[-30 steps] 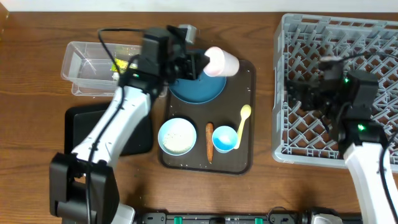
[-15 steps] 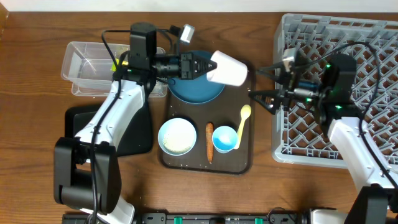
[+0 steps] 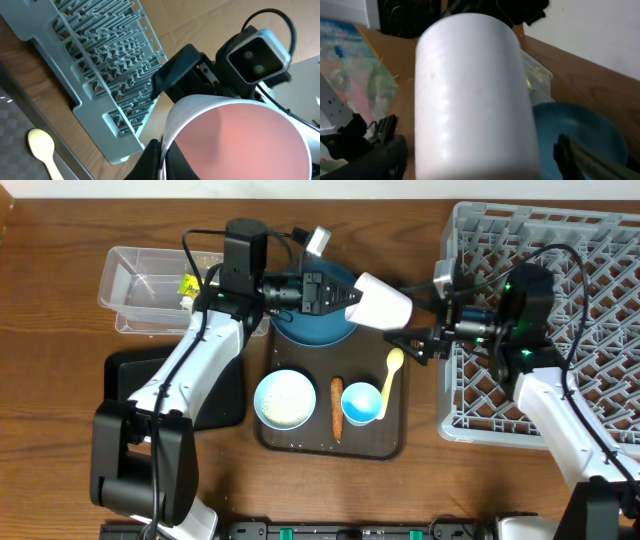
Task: Sort waste into correct bins and load items into the dishwasher rack
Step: 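Lift the pink cup and hand it to the right gripper, then carry the pink cup with the right gripper and place it in the rack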
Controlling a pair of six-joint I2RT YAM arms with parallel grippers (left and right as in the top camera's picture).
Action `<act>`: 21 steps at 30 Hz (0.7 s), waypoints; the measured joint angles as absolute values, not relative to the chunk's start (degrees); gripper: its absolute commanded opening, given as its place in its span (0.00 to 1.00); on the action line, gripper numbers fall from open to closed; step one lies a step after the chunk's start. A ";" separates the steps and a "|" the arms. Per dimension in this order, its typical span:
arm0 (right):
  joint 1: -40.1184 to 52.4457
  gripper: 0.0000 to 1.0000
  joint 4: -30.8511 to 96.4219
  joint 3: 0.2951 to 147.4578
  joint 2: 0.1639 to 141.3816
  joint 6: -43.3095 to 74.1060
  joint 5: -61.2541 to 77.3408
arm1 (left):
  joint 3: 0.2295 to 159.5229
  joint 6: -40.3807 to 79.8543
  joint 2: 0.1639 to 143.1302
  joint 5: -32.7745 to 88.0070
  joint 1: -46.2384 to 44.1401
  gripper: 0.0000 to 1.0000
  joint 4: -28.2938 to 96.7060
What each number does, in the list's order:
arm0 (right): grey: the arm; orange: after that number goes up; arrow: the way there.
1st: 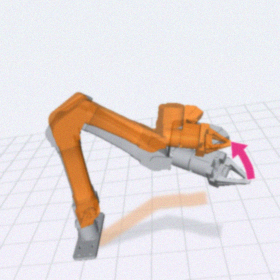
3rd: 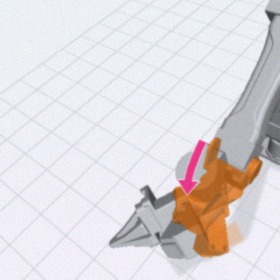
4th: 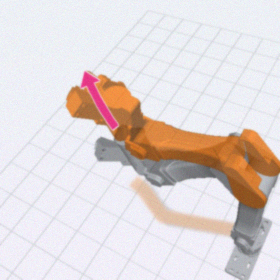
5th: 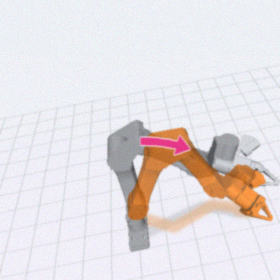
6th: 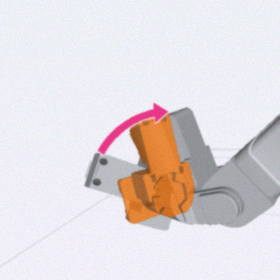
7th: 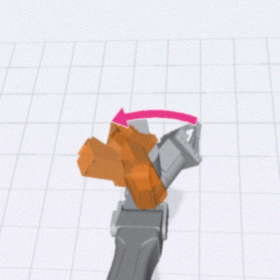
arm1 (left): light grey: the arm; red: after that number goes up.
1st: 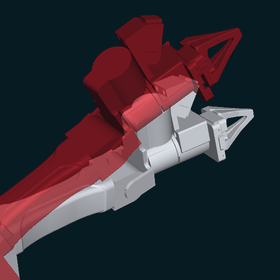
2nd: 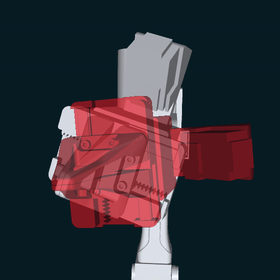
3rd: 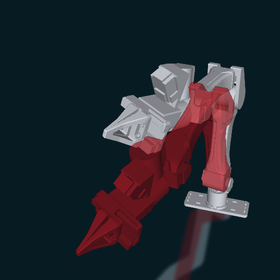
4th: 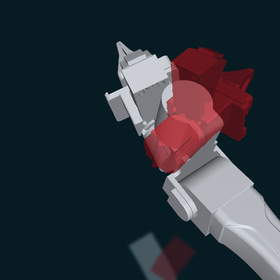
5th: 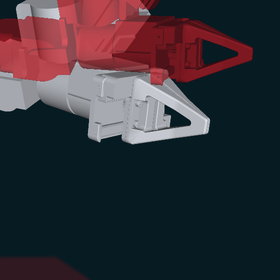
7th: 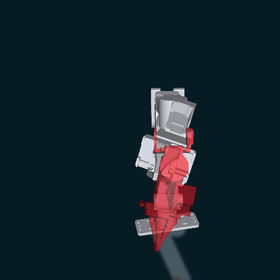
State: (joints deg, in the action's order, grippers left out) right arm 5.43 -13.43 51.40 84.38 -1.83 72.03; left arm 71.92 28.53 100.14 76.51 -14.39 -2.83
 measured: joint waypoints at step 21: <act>6.63 0.51 -17.12 51.46 84.38 0.99 71.96 | 71.92 28.16 100.14 76.31 -14.85 0.36 -2.85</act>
State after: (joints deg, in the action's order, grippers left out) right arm 6.63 -17.12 51.46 84.38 0.99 71.96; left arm 71.92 28.16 100.14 76.31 -14.85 -2.85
